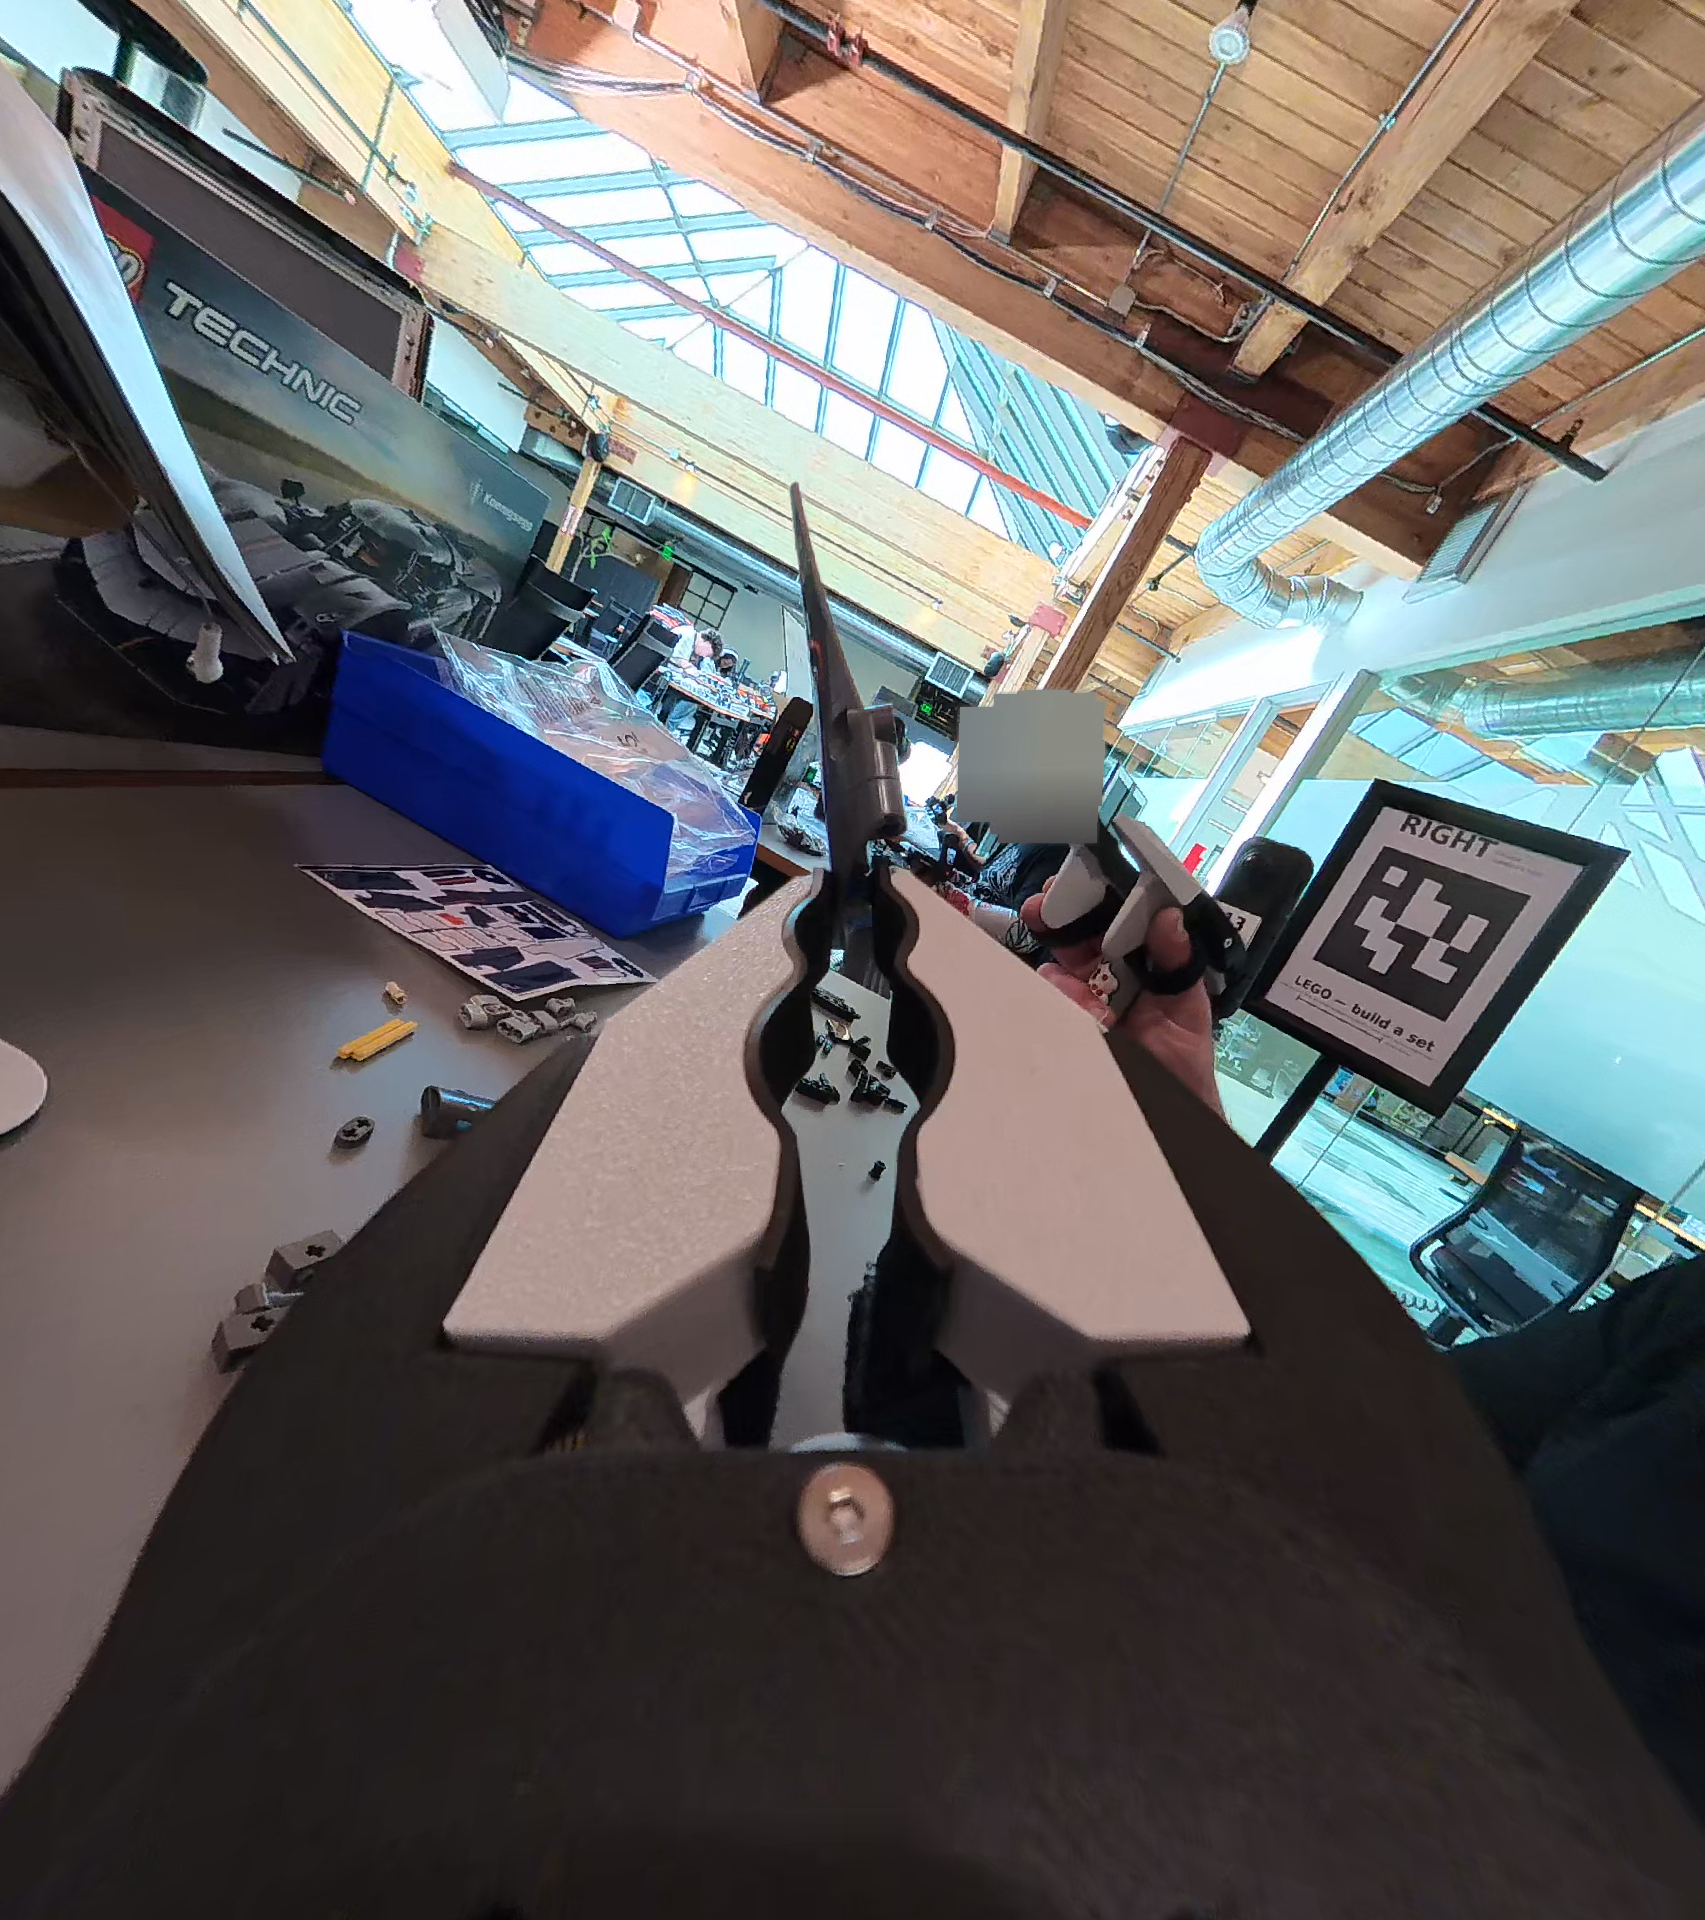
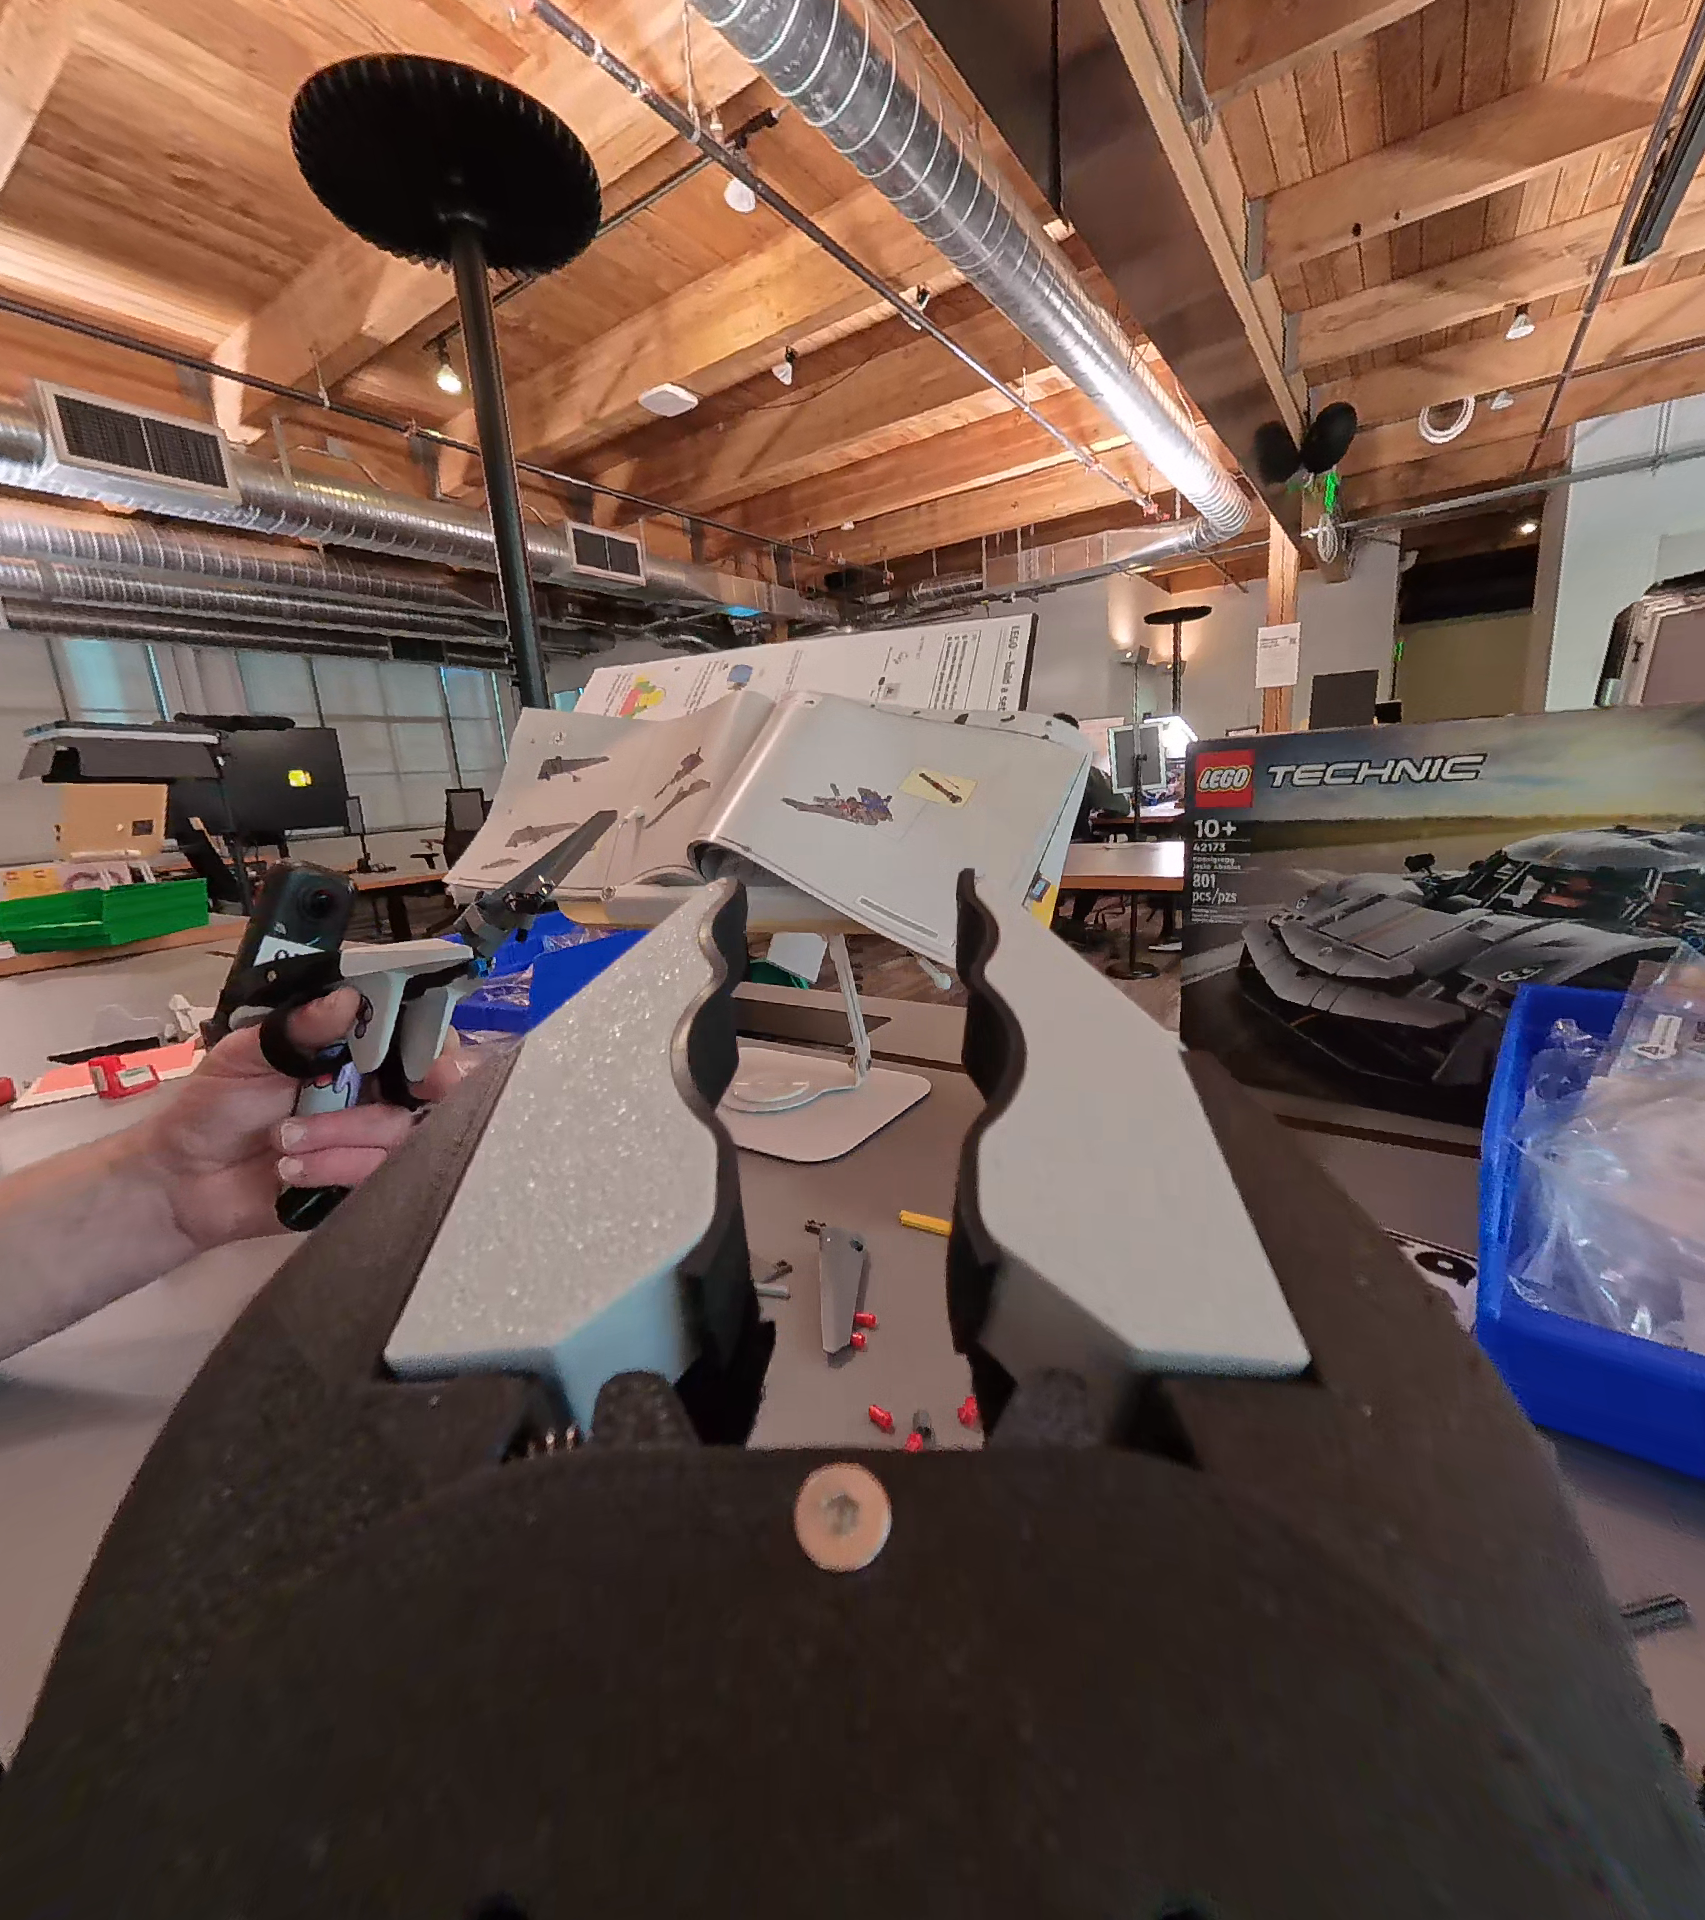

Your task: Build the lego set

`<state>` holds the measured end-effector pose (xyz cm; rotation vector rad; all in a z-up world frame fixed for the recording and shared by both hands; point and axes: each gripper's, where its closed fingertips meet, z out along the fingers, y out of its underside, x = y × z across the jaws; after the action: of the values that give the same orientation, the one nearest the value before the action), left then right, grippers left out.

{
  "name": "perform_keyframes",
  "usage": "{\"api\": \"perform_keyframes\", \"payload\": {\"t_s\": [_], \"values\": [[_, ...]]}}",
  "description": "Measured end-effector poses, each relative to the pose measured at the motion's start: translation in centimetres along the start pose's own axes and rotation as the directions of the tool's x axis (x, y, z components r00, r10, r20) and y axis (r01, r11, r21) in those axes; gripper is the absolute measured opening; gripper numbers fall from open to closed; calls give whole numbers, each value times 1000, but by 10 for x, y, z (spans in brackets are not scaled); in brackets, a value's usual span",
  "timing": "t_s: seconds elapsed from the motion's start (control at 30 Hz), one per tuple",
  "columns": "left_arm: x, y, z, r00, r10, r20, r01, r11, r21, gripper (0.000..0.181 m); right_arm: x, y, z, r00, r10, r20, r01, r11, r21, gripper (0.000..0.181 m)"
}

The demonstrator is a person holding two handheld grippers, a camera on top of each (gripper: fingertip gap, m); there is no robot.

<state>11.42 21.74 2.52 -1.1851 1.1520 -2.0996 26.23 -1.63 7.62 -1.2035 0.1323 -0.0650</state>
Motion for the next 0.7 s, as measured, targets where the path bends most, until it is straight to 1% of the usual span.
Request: {"api": "perform_keyframes", "payload": {"t_s": [0.27,0.43,0.57,0.7], "values": [[-1,-2,-1,1000,2,8,-2,1000,6,4,1,20,3,999,-30,-14,30,998,-47,38],[-1,-1,-1,1000,3,9,-3,1000,4,4,-5,41,11,1000,-31,-3,31,997,-77,37],[-1,0,0,1000,1,8,-1,1000,-1,4,-15,62,21,998,-55,18,57,992,-116,38],[-2,4,1,1000,-4,7,5,1000,-10,4,-21,92,30,993,-117,25,120,975,-185,38]]}}
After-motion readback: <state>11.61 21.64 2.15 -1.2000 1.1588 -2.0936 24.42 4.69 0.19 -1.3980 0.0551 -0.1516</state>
